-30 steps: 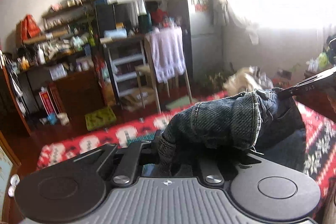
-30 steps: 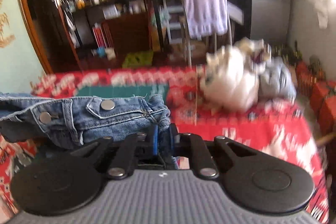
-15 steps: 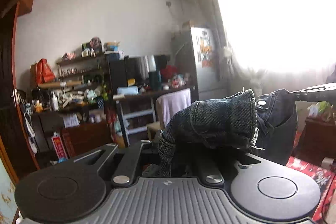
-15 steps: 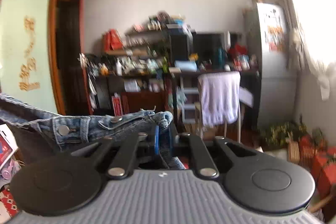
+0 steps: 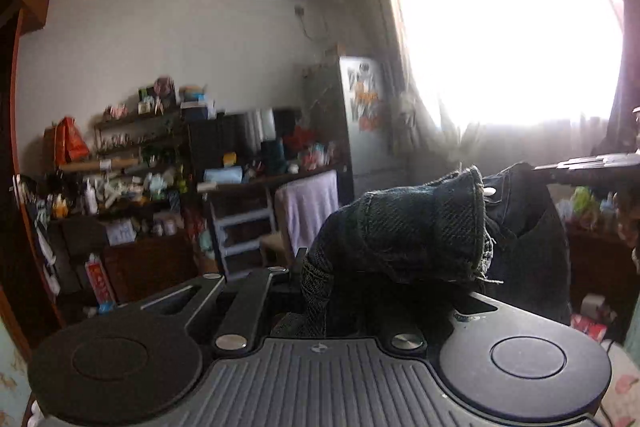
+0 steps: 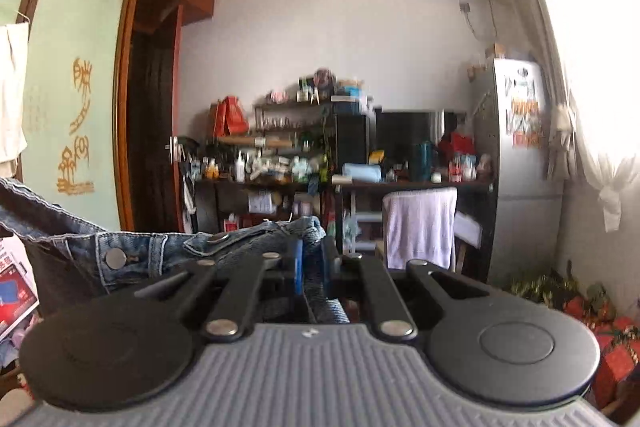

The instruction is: Fold clothes

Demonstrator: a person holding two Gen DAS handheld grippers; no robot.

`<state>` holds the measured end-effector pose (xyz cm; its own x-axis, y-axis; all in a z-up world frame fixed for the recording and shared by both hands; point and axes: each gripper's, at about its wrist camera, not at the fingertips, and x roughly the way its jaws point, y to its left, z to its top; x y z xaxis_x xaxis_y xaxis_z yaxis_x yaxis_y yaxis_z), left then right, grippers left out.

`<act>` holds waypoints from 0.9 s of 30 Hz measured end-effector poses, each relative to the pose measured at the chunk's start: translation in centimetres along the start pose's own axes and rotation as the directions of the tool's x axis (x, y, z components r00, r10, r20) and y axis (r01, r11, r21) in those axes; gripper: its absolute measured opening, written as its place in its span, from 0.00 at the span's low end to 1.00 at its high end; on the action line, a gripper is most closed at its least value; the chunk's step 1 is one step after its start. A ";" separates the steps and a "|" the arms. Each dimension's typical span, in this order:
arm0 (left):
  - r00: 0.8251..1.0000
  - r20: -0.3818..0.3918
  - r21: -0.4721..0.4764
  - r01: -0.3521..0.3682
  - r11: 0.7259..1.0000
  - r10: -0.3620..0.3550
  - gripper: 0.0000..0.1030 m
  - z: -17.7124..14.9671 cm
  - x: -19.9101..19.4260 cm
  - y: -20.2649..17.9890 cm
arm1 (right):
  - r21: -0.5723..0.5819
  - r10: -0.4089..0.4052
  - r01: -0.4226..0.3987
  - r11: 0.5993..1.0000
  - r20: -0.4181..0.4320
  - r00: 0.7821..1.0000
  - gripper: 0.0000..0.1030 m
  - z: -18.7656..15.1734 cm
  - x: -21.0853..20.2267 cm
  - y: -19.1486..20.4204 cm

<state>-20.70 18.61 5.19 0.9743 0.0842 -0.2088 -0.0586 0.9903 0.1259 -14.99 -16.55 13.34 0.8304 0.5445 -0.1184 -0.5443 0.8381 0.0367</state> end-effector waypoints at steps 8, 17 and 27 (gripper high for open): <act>0.978 -0.207 -0.109 -0.041 0.993 0.018 0.08 -9.1 5.4 0.4 | 0.073 -0.009 0.024 0.997 -0.201 0.980 0.09 -8.9 4.2 -0.3; 0.959 -0.283 -0.112 -0.007 0.994 -0.025 0.08 -12.9 9.3 -1.3 | 0.131 -0.050 0.105 0.986 -0.365 0.930 0.09 -18.7 10.3 -0.8; 0.940 -0.339 -0.174 -0.024 0.984 -0.037 0.08 -14.6 13.9 0.0 | 0.124 -0.055 0.117 0.985 -0.414 0.908 0.09 -19.9 16.1 -1.9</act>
